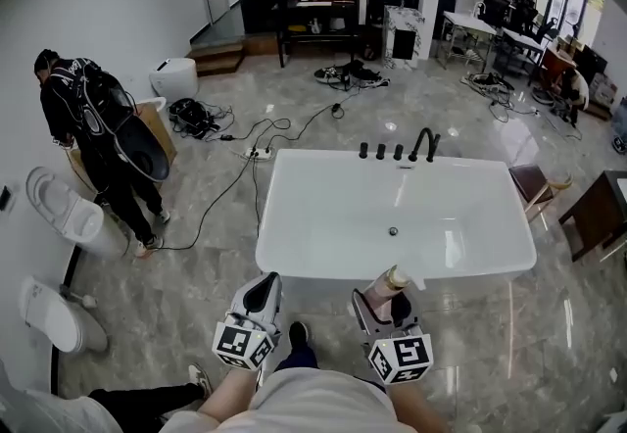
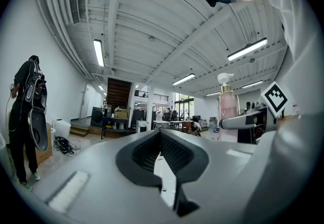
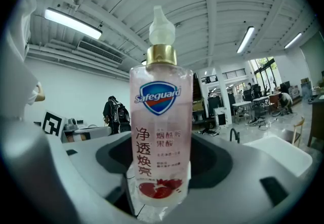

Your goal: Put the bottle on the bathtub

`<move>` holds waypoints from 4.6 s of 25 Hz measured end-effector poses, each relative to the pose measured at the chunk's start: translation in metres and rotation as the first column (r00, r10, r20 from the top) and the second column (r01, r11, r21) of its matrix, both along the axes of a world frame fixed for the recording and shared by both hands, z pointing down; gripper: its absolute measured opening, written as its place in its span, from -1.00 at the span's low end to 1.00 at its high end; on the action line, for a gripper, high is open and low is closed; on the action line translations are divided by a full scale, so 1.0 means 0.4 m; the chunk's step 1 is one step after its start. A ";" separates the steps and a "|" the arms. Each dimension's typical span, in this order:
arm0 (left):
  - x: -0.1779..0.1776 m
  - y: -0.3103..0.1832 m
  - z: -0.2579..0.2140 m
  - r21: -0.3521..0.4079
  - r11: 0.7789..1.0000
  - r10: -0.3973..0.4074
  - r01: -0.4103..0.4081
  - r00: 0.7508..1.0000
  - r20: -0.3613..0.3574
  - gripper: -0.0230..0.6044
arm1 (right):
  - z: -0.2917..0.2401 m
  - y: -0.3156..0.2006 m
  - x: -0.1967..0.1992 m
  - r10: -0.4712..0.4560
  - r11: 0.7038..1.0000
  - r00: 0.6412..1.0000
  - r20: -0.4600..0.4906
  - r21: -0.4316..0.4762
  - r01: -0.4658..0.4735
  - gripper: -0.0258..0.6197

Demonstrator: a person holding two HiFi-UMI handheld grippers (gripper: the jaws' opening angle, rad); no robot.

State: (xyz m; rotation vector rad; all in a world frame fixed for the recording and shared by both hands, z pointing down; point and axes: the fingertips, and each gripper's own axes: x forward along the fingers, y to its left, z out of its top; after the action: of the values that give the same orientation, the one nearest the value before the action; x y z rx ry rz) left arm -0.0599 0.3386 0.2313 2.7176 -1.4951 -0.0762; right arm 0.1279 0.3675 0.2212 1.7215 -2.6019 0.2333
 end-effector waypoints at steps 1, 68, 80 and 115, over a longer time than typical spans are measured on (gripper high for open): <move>0.001 -0.020 0.004 -0.002 1.000 0.004 -0.004 1.000 -0.002 -0.90 | 0.002 -0.019 0.000 0.003 1.000 1.000 -0.001 -0.002 -0.003 0.04; -0.154 -1.223 0.415 -0.115 0.991 -0.075 0.072 0.997 -0.026 -0.90 | 0.475 -1.248 -0.179 0.021 0.992 0.993 -0.116 -0.118 -0.035 0.04; -0.169 -1.239 0.616 -0.103 0.989 -0.108 0.107 0.994 -0.005 -0.90 | 0.707 -1.287 -0.160 0.057 0.987 0.991 -0.120 -0.145 -0.074 0.04; -0.177 -1.196 0.910 -0.198 0.963 -0.168 0.183 0.981 0.093 -0.90 | 1.157 -2.124 -0.162 0.223 0.974 0.954 -0.202 0.019 -0.224 0.04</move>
State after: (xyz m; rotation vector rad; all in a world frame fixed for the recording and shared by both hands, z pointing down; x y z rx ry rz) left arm -0.1307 -0.1398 0.5952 2.4483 -1.6590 0.1697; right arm 0.0630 -0.4820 0.6838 1.9260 -2.2652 0.0599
